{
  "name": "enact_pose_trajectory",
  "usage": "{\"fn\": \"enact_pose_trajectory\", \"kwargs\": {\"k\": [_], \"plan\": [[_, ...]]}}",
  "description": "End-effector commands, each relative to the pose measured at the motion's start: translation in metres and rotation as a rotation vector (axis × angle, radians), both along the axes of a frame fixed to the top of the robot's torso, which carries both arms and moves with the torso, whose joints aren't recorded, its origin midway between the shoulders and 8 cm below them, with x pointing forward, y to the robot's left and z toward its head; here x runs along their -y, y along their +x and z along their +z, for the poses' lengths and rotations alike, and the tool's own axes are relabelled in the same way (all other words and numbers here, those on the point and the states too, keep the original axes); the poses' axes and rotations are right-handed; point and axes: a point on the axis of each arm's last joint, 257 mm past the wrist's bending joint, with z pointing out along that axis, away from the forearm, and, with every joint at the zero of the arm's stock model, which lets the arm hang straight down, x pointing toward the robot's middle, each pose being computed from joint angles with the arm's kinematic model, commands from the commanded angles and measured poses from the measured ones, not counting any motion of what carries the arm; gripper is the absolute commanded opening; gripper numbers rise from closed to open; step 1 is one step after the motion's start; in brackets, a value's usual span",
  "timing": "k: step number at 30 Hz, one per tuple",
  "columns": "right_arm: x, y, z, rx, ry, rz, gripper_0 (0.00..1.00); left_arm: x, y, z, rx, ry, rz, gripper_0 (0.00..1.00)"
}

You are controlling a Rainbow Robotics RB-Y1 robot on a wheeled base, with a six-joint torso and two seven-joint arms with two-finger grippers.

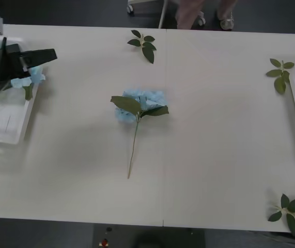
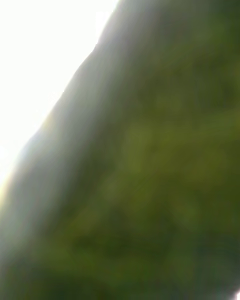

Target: Put the red flowers into the right box and the blue flowers into the left box

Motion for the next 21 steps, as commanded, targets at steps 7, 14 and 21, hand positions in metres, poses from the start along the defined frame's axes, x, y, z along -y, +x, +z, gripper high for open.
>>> {"fn": "enact_pose_trajectory", "kwargs": {"k": [7, 14, 21], "plan": [[0.09, 0.007, -0.041, -0.048, -0.328, -0.139, 0.0, -0.092, -0.037, -0.029, -0.254, 0.215, 0.071, 1.0], [0.129, 0.006, -0.103, -0.068, -0.418, -0.232, 0.0, -0.12, -0.049, -0.052, -0.396, 0.378, 0.154, 1.0], [0.151, -0.004, -0.167, -0.077, -0.454, -0.306, 0.0, -0.118, -0.055, -0.066, -0.496, 0.445, 0.205, 1.0]]}}
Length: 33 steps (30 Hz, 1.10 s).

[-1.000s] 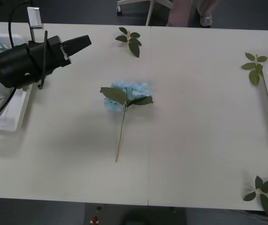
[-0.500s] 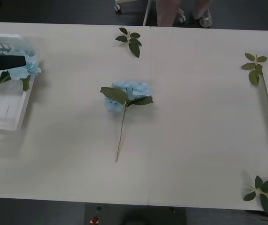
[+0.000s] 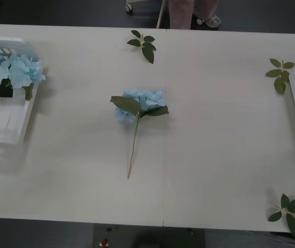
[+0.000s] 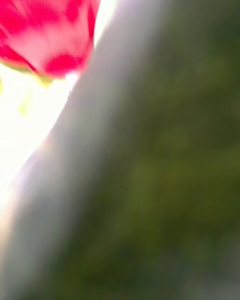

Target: Put the red flowers into the right box and the blue flowers into the left box

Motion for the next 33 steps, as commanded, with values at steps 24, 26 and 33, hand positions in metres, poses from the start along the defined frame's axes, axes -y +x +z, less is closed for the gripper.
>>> {"fn": "enact_pose_trajectory", "kwargs": {"k": [24, 26, 33], "plan": [[-0.001, 0.018, -0.058, 0.08, -0.034, -0.053, 0.94, 0.062, -0.004, -0.017, -0.157, 0.079, 0.178, 1.0], [-0.006, 0.018, -0.056, 0.079, -0.008, -0.048, 0.94, 0.071, -0.001, -0.018, -0.149, 0.068, 0.192, 1.0], [-0.051, 0.025, -0.013, 0.079, 0.171, 0.031, 0.94, 0.104, 0.008, -0.029, -0.134, 0.038, 0.223, 1.0]]}}
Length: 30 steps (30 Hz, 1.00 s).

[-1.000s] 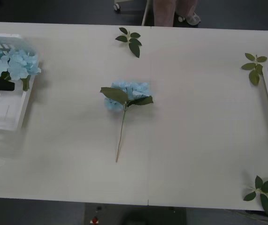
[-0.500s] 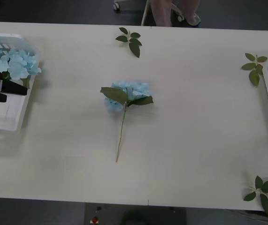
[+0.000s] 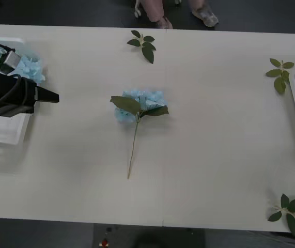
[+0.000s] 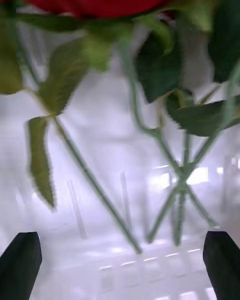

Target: Put the red flowers into the right box and the blue flowers into the left box

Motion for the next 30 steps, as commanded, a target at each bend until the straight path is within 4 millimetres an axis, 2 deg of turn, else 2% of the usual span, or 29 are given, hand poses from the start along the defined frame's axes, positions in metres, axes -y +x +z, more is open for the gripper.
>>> {"fn": "enact_pose_trajectory", "kwargs": {"k": [1, 8, 15, 19, 20, 22, 24, 27, 28, 30], "plan": [[-0.007, 0.014, 0.067, 0.067, 0.057, 0.068, 0.94, 0.022, 0.003, 0.004, 0.02, -0.012, 0.007, 1.0], [-0.072, 0.029, 0.118, 0.111, 0.231, 0.221, 0.95, 0.06, 0.001, -0.018, 0.034, -0.015, -0.041, 1.0], [-0.131, 0.041, 0.153, 0.114, 0.142, 0.53, 0.97, 0.094, -0.001, -0.047, 0.041, 0.027, -0.089, 1.0], [-0.182, 0.04, 0.166, 0.123, 0.078, 0.734, 0.97, 0.114, -0.004, -0.059, 0.036, 0.041, -0.119, 1.0], [-0.206, 0.038, 0.168, 0.131, 0.06, 0.816, 0.97, 0.123, -0.005, -0.063, 0.036, 0.043, -0.131, 1.0], [-0.231, 0.038, 0.171, 0.149, 0.051, 0.889, 0.97, 0.132, -0.007, -0.065, 0.038, 0.047, -0.144, 1.0], [-0.273, 0.034, 0.171, 0.167, 0.089, 0.984, 0.97, 0.145, -0.007, -0.07, 0.044, 0.061, -0.162, 1.0], [-0.325, 0.032, 0.171, 0.21, 0.159, 1.096, 0.97, 0.162, -0.009, -0.077, 0.054, 0.07, -0.183, 1.0], [-0.334, 0.033, 0.171, 0.226, 0.167, 1.116, 0.97, 0.166, -0.009, -0.077, 0.058, 0.072, -0.187, 1.0], [-0.363, 0.039, 0.171, 0.286, 0.175, 1.189, 0.97, 0.178, -0.009, -0.086, 0.069, 0.089, -0.2, 1.0]]}}
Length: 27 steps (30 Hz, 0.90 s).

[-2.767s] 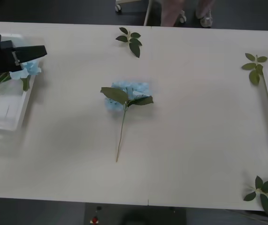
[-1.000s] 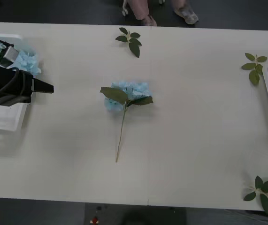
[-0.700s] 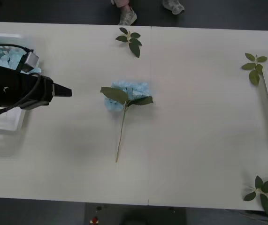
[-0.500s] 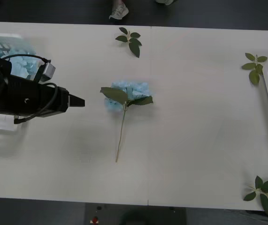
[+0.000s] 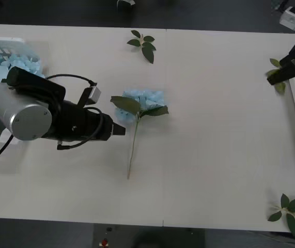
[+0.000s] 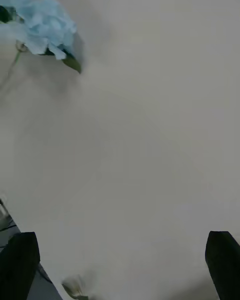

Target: Put the red flowers into the right box and the blue flowers into the left box

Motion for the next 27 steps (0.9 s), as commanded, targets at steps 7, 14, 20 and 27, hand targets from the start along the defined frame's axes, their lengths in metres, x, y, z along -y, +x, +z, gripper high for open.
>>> {"fn": "enact_pose_trajectory", "kwargs": {"k": [7, 14, 20, 27], "plan": [[-0.091, 0.013, -0.004, 0.237, 0.086, 0.296, 0.97, 0.045, 0.021, -0.012, 0.078, 0.034, -0.02, 1.0], [-0.098, -0.012, -0.014, 0.282, 0.073, 0.458, 0.97, 0.054, 0.031, -0.036, 0.083, 0.071, -0.026, 1.0], [-0.062, -0.023, -0.023, 0.229, -0.016, 0.469, 0.97, 0.055, 0.034, -0.05, 0.084, 0.096, -0.026, 1.0], [-0.049, -0.019, -0.024, 0.216, -0.023, 0.44, 0.97, 0.057, 0.029, -0.06, 0.083, 0.125, -0.041, 1.0]]}}
